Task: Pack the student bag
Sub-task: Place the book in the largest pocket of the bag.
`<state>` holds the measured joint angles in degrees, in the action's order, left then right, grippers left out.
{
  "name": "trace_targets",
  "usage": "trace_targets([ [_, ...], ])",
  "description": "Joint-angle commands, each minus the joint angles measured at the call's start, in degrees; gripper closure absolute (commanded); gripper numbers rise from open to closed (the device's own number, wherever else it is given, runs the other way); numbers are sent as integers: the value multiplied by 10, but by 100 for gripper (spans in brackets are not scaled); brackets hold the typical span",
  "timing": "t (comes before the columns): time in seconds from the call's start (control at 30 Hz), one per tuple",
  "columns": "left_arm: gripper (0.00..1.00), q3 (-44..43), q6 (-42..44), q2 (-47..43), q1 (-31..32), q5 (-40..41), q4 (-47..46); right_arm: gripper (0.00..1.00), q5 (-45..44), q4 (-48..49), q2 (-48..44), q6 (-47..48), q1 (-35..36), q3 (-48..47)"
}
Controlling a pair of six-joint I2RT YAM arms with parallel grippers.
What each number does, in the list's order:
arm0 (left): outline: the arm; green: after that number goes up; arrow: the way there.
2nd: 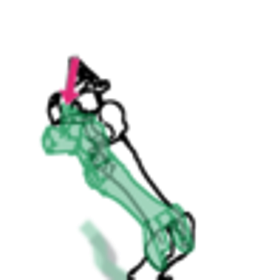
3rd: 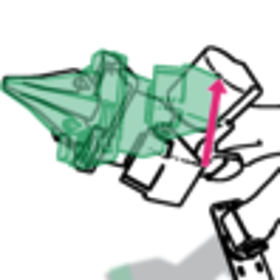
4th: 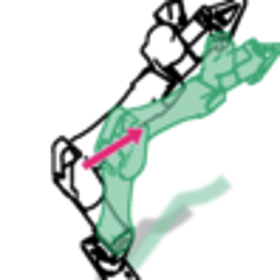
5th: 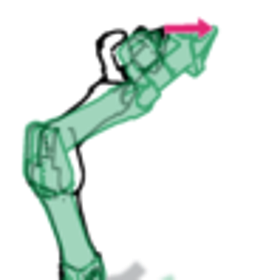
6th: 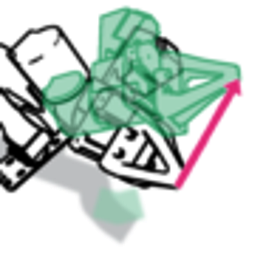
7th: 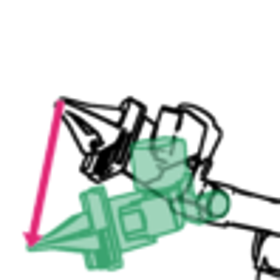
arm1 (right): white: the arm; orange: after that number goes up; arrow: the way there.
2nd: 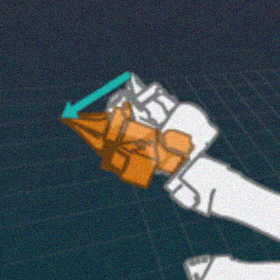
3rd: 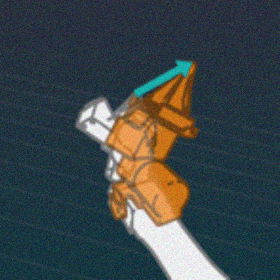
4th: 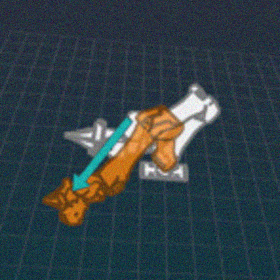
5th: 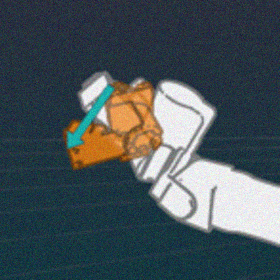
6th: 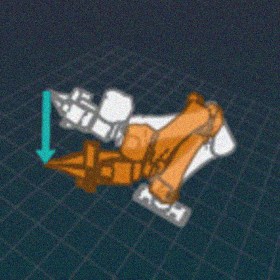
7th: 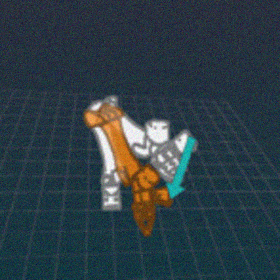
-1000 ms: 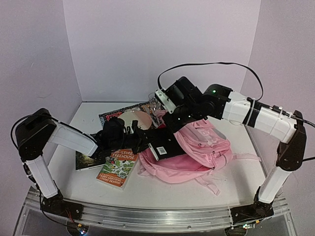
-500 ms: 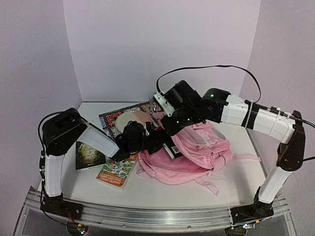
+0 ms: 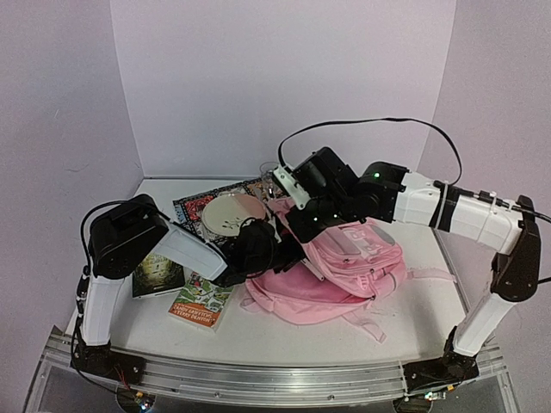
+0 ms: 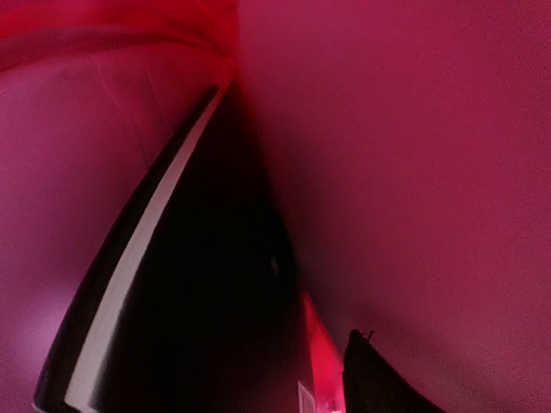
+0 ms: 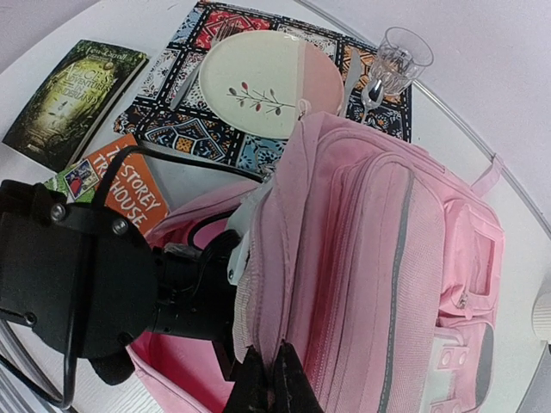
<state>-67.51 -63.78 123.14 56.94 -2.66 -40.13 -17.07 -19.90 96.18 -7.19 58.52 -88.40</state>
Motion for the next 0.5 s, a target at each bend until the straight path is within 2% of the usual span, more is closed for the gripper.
trace_targets([
  [0.0, 31, -16, 77, -50, 10, 56, 58, 100, -31, 23, -45, 5, -6, 11],
  [0.17, 17, 23, 101, -101, 19, 88, 106, 100, -41, 23, -69, 4, -19, 39],
  [0.3, 2, 55, 103, -151, 20, 98, 140, 100, -41, 23, -90, -5, -29, 68],
  [0.47, 1, 88, 88, -213, 25, 100, 188, 100, -41, 24, -108, -18, -34, 96],
])
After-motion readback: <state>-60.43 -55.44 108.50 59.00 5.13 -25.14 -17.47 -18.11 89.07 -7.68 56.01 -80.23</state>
